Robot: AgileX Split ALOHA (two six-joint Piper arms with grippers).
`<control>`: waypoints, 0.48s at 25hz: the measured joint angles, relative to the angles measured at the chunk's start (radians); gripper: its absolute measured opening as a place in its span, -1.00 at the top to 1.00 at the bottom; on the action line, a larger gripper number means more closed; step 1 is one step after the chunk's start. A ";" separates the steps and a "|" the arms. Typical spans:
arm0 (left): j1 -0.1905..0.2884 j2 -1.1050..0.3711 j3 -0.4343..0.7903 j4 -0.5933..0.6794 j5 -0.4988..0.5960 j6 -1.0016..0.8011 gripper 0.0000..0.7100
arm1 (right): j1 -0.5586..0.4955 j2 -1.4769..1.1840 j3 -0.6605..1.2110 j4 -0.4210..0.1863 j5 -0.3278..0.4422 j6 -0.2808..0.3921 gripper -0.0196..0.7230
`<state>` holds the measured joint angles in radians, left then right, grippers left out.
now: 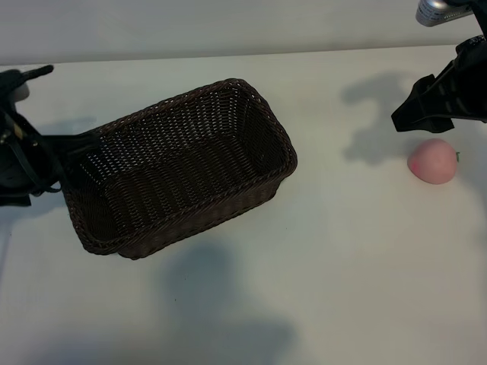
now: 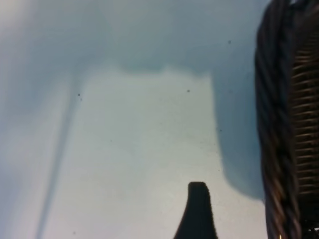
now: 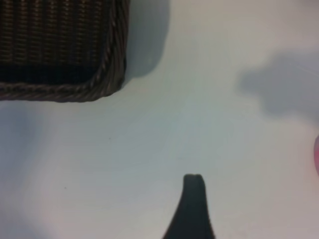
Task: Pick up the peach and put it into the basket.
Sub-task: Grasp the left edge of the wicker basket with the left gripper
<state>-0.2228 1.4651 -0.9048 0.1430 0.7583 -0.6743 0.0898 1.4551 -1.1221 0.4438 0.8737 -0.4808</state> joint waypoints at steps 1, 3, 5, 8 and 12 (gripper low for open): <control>0.003 0.009 0.006 -0.019 -0.017 0.019 -0.67 | 0.000 0.000 0.000 0.000 0.000 0.000 -0.66; 0.003 0.031 0.008 -0.042 -0.050 0.046 -0.67 | 0.000 0.000 0.000 0.000 0.000 0.000 -0.66; 0.003 0.064 0.008 -0.060 -0.075 0.058 -0.67 | 0.000 0.000 0.000 0.000 0.000 0.000 -0.66; 0.003 0.107 0.008 -0.071 -0.092 0.061 -0.67 | 0.000 0.000 0.000 0.000 0.000 0.000 -0.66; 0.003 0.150 0.009 -0.073 -0.101 0.062 -0.67 | 0.000 0.000 0.000 0.000 0.002 0.000 -0.66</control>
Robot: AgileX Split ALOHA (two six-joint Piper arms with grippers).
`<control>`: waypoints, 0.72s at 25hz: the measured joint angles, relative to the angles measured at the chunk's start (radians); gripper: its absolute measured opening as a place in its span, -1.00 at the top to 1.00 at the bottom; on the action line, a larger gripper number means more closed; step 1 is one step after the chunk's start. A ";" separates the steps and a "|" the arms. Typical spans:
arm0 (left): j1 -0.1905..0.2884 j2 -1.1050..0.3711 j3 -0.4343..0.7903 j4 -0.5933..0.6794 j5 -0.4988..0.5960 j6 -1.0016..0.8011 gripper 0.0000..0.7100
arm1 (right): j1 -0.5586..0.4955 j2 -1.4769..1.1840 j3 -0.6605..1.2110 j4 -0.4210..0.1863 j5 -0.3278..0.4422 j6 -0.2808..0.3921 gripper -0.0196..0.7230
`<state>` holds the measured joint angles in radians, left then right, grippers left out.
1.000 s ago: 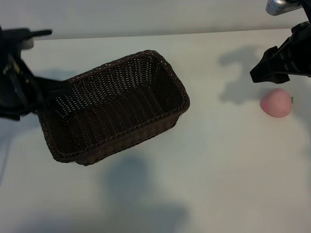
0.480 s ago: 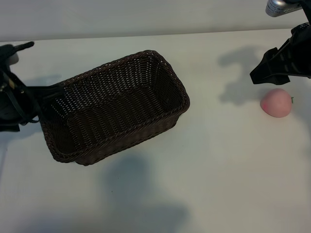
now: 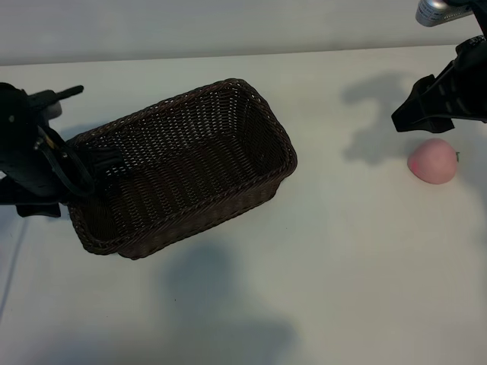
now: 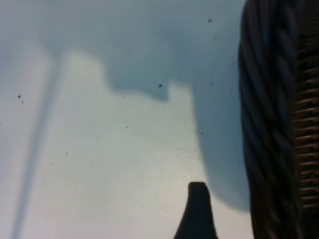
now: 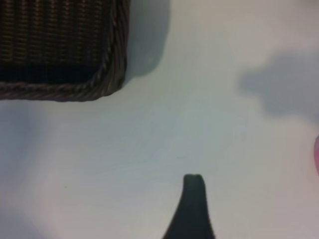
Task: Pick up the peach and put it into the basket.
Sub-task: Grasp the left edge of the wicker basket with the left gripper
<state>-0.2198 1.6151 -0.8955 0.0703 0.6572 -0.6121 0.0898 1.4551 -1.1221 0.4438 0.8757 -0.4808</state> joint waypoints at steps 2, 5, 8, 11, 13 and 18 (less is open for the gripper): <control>0.000 0.020 0.001 0.000 -0.014 0.000 -0.67 | 0.000 0.000 0.000 0.000 0.000 0.000 -0.66; 0.000 0.066 0.001 -0.001 -0.030 0.002 -0.67 | 0.000 0.000 0.000 0.000 0.000 0.000 -0.66; 0.000 0.099 0.002 -0.011 -0.046 0.005 -0.67 | 0.000 0.000 0.000 0.000 0.000 0.000 -0.66; 0.000 0.106 0.005 -0.023 -0.067 0.007 -0.67 | 0.000 0.000 0.000 0.000 0.000 0.000 -0.66; 0.000 0.106 0.005 -0.027 -0.074 0.007 -0.67 | 0.000 0.000 0.000 0.000 0.000 0.000 -0.66; 0.000 0.122 0.005 -0.030 -0.079 0.009 -0.67 | 0.000 0.000 0.000 0.000 0.000 0.000 -0.66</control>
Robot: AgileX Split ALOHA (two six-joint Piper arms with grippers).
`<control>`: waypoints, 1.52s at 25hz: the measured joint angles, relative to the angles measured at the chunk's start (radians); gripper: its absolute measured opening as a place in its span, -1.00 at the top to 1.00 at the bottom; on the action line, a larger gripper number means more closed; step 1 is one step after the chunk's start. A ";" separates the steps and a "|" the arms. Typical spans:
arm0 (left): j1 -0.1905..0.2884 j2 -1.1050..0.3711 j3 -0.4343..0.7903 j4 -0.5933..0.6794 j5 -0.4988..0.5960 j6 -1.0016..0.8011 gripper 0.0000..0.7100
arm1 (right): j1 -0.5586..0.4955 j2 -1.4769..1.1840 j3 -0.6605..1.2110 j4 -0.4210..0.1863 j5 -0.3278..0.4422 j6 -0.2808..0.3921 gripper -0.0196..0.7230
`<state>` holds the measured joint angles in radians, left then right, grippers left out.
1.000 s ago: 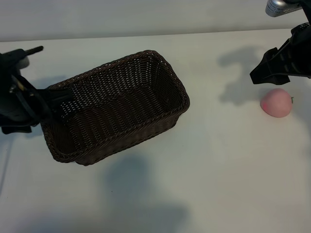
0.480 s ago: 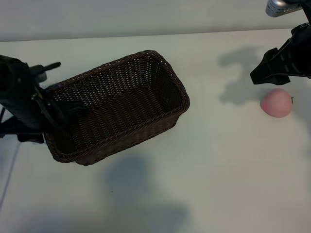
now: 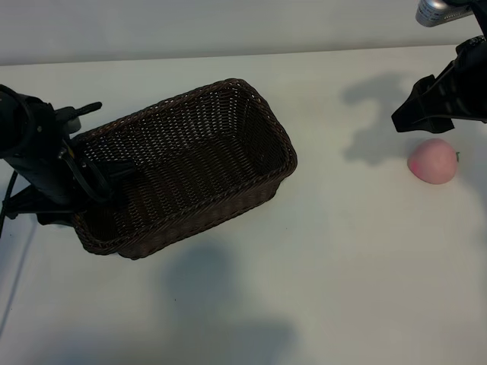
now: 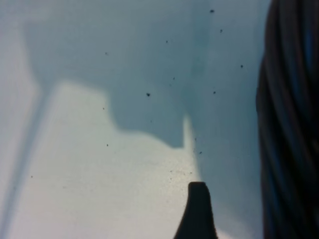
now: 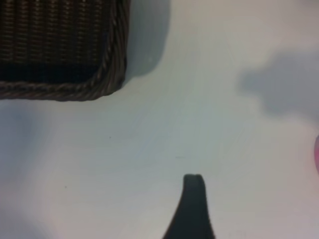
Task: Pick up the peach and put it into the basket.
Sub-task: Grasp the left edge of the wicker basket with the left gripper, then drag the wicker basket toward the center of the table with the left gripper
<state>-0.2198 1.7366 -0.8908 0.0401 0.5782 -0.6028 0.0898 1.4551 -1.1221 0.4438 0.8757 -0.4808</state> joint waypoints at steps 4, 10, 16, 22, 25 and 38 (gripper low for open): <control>0.000 0.006 0.020 -0.021 -0.039 0.000 -0.67 | 0.000 0.000 0.000 0.000 0.000 0.000 -0.66; 0.000 0.011 0.055 -0.032 -0.082 -0.001 -0.61 | 0.000 0.000 0.000 0.000 0.000 0.000 -0.66; 0.001 0.000 0.059 -0.051 -0.104 -0.012 -0.16 | 0.000 0.000 0.000 0.000 0.000 0.000 -0.66; 0.001 0.000 0.060 -0.067 -0.102 0.023 -0.14 | 0.000 0.000 0.000 0.000 0.000 0.000 -0.66; 0.001 -0.005 0.061 -0.112 -0.108 0.072 -0.14 | 0.000 0.000 0.000 0.000 0.000 0.000 -0.66; 0.051 -0.070 0.068 -0.641 -0.152 0.556 0.04 | 0.000 0.000 0.000 0.000 0.000 0.000 -0.66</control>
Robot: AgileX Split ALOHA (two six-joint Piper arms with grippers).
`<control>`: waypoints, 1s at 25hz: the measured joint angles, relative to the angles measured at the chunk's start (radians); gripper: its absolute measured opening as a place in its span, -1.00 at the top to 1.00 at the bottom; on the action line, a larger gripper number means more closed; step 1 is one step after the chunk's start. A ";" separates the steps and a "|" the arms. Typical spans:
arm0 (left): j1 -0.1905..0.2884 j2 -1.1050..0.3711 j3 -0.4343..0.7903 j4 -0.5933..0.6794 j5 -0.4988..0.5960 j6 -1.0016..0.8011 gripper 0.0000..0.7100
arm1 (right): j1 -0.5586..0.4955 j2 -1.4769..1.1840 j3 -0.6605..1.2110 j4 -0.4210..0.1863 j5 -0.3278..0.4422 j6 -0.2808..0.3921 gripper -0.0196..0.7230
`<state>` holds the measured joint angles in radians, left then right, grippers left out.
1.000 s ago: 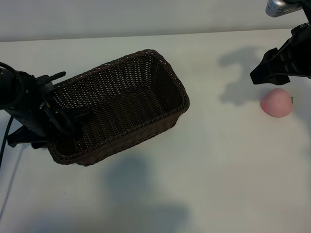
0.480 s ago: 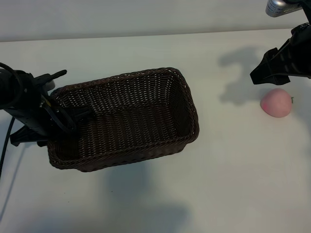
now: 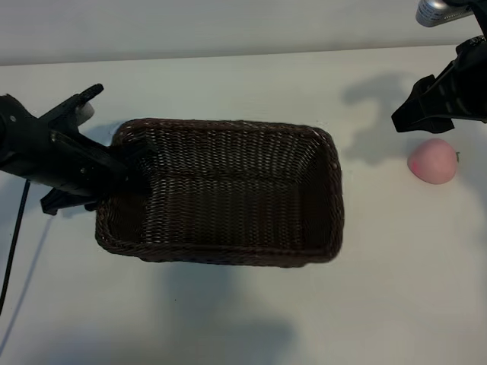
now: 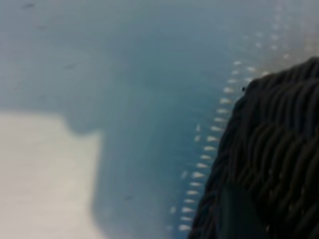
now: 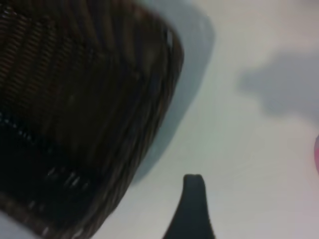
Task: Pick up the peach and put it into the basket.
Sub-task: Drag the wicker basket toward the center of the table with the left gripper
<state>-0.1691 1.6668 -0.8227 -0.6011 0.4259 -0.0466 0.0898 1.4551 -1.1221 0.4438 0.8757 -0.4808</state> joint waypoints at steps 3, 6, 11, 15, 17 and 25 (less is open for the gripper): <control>0.007 -0.016 0.003 -0.123 -0.001 0.131 0.04 | 0.000 0.000 0.000 0.000 0.000 0.000 -0.66; 0.008 -0.030 -0.001 -0.206 0.001 0.224 0.04 | 0.000 0.000 0.000 0.000 0.000 0.000 -0.66; 0.008 -0.031 -0.056 -0.190 0.027 0.258 0.04 | 0.000 0.000 0.000 0.000 0.001 0.000 -0.66; 0.008 -0.031 -0.121 -0.141 0.033 0.251 0.04 | 0.000 0.000 0.000 0.000 0.004 0.000 -0.66; 0.008 -0.029 -0.151 -0.130 0.037 0.237 0.04 | 0.000 0.000 0.000 0.000 0.004 0.000 -0.66; 0.008 0.043 -0.206 -0.120 0.041 0.172 0.04 | 0.000 0.000 0.000 0.000 0.005 0.000 -0.66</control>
<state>-0.1614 1.7097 -1.0287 -0.7216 0.4672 0.1258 0.0898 1.4551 -1.1221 0.4438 0.8811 -0.4808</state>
